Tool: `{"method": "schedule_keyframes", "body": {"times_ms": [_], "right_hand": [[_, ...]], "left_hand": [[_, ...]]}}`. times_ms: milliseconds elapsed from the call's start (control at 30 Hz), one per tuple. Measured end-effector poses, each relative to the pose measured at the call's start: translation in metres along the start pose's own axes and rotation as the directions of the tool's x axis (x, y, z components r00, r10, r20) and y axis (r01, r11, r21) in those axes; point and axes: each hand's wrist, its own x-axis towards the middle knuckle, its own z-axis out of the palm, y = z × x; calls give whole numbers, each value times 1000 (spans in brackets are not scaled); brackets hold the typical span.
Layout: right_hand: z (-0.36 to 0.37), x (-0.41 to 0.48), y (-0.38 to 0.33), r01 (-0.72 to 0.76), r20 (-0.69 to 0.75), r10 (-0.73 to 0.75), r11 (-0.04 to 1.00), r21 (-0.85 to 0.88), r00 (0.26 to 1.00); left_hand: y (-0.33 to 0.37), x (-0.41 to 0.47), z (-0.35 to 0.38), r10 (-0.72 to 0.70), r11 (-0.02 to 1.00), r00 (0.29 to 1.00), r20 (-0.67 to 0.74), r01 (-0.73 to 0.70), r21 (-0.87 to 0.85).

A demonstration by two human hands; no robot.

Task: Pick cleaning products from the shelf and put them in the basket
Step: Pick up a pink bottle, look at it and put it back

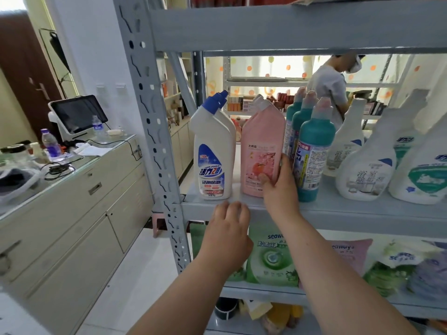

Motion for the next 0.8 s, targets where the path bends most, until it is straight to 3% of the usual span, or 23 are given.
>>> {"method": "schedule_keyframes", "body": {"times_ms": [200, 400, 533, 633, 800], "right_hand": [[-1, -5, -6, -15, 7, 16, 999, -47, 1000], [-13, -20, -12, -49, 89, 76, 961, -273, 993], [-38, -51, -5, 102, 241, 4, 899, -426, 970], [-72, -71, 6, 246, 339, -51, 790, -562, 939], [-136, -69, 27, 312, 380, -46, 664, -679, 924]], "left_hand": [[2, 0, -3, -5, 1000, 1000, 5, 5, -11], [3, 1, -6, -4, 1000, 1000, 1, 4, -19], [2, 1, -2, -9, 999, 1000, -7, 9, -40], [4, 0, -2, -33, 997, 999, -21, 32, -72], [16, -3, -4, -117, 990, 992, -43, 113, -84]]}}
